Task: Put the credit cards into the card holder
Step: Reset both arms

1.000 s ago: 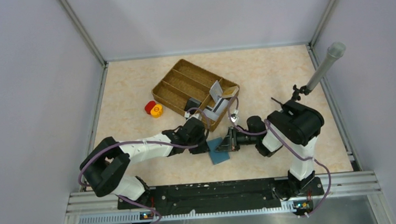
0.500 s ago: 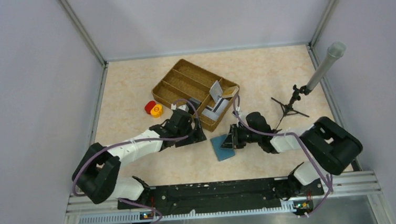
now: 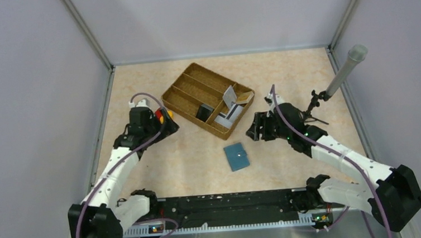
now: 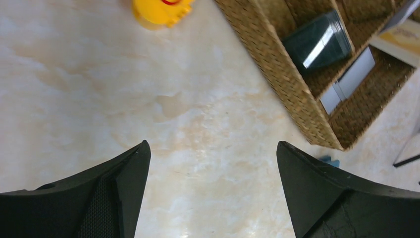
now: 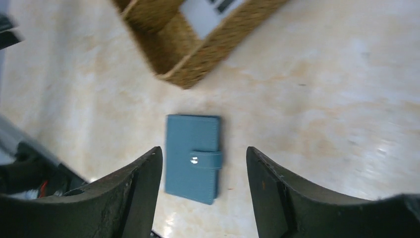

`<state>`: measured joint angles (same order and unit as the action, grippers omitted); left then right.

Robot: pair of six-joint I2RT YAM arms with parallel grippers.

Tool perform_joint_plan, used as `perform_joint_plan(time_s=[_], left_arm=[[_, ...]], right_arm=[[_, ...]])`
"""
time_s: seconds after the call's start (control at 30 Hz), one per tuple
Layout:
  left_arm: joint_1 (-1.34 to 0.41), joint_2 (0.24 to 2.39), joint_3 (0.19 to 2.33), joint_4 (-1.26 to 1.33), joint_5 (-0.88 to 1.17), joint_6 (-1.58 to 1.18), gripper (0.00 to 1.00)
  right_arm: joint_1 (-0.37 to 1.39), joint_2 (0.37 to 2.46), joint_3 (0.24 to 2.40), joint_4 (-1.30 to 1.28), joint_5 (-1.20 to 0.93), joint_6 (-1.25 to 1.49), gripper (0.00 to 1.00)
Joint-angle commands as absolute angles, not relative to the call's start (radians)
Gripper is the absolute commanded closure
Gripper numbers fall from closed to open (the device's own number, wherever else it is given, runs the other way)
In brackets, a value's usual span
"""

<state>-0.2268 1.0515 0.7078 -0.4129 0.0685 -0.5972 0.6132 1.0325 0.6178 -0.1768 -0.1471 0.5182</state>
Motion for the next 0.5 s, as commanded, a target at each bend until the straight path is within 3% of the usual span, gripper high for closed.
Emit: perform_joint_plan(time_s=[0.0, 0.27, 0.47], left_arm=[[-0.118, 0.960, 0.767, -0.501, 0.078, -0.505, 0.01], [-0.115, 0.732, 0.826, -0.511, 0.019, -0.403, 0.01], [-0.115, 0.598, 0.827, -0.532, -0.060, -0.262, 0.01]], right_arm=[[0.549, 0.975, 0.685, -0.426, 0.187, 0.508, 0.37], [0.545, 0.737, 0.701, -0.439, 0.516, 0.412, 0.36], [0.545, 0.653, 0.658, -0.384, 0.576, 0.382, 0.36]])
